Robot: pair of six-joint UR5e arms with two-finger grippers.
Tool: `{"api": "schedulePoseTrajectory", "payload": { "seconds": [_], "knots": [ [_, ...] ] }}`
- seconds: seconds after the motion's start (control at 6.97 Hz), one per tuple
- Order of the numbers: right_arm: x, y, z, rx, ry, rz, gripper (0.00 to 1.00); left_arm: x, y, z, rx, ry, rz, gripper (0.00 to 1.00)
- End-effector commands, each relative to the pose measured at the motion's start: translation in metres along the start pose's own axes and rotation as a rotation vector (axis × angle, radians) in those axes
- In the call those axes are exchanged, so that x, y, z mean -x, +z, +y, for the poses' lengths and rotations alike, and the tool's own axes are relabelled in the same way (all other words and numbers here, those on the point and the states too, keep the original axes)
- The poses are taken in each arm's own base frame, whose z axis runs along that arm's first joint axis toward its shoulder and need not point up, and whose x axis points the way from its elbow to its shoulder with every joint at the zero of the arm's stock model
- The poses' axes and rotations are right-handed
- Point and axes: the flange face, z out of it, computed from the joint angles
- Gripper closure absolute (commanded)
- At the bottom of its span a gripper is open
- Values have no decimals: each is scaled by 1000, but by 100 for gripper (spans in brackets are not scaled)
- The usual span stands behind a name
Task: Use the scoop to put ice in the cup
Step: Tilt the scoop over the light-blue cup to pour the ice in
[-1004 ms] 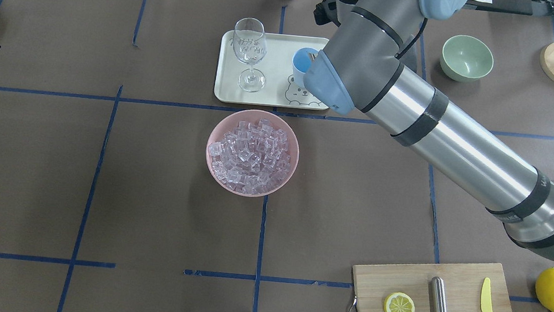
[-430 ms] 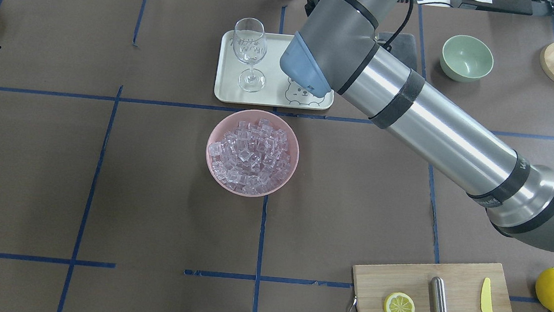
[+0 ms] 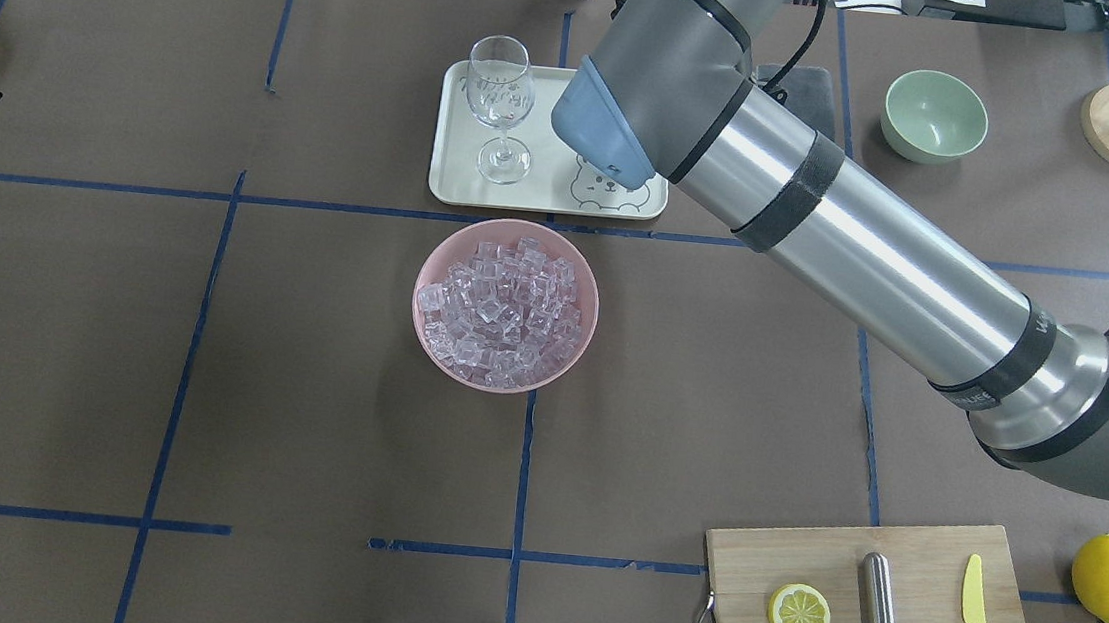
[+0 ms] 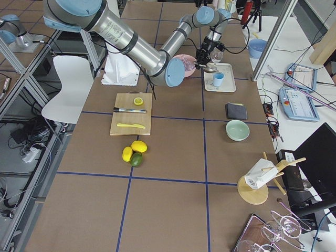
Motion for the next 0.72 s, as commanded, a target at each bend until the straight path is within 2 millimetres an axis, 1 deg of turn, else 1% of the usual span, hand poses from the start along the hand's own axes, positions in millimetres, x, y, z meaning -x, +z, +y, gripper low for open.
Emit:
{"api": "schedulePoseTrajectory", "payload": {
  "seconds": [0.0,0.29,0.43,0.57],
  "knots": [
    [0,-1,-1,6,4,1,100,-1,0,0,0,1,2,0],
    [3,4,-2,23,7,6,100,0,1,0,1,1,2,0],
    [7,3,-11,47,11,10,100,0,0,0,1,0,1,0],
    [14,-2,-17,56,9,19,100,-1,-1,-1,-2,1,2,0]
  ]
}}
